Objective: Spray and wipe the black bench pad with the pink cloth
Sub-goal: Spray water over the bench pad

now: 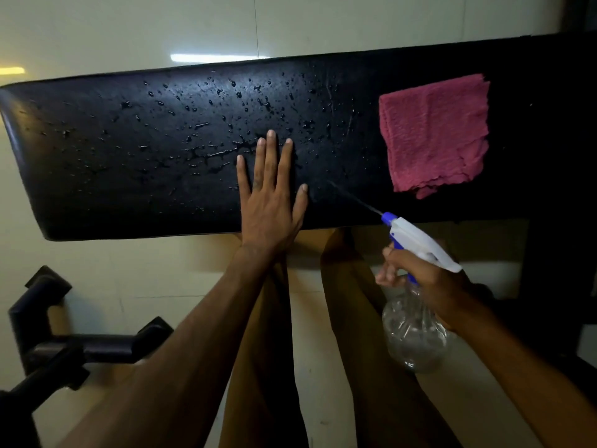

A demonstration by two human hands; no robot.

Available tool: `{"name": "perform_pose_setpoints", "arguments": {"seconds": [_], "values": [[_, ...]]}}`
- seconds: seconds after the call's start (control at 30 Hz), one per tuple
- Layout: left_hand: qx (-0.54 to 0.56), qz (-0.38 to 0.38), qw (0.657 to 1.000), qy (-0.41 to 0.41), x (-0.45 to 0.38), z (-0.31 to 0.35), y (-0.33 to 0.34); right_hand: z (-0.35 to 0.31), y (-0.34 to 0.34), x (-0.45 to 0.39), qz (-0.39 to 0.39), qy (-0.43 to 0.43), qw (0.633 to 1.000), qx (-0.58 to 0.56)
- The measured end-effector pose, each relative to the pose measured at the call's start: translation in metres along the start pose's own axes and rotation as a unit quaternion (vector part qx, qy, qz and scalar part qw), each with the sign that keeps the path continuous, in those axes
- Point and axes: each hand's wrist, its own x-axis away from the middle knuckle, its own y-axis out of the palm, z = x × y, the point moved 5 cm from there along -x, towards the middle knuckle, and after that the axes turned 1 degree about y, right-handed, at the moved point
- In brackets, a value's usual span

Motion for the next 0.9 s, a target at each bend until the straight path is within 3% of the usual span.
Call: {"name": "perform_pose_setpoints", "arguments": {"seconds": [0.17,0.33,0.43,0.5,0.67,0.77,0.9], "values": [[-0.006,0.011,1.000,-0.004,-0.001,0.000,0.001,-0.017,0.004,-0.012,-0.038,-0.017,0.997,-0.069],[0.002,0.007,1.000,-0.007,-0.001,0.001,0.000,-0.030,-0.010,-0.019,0.028,-0.042,0.987,-0.150],[0.042,0.013,0.999,-0.011,-0.006,0.006,-0.004,-0.021,-0.011,-0.013,-0.025,0.001,0.991,-0.130],[0.069,0.023,0.997,-0.001,-0.014,0.014,-0.007,-0.008,-0.017,-0.006,-0.017,0.018,0.996,-0.087],[0.026,0.023,0.999,0.038,-0.042,0.030,-0.005,0.016,-0.038,0.014,-0.027,0.006,1.000,0.005],[0.024,0.017,0.999,0.027,-0.047,0.031,-0.006,0.010,-0.061,0.024,0.082,-0.115,0.984,0.107],[0.041,-0.014,0.999,0.026,-0.040,0.032,-0.012,-0.030,-0.087,0.044,0.236,-0.280,0.879,0.307]]}}
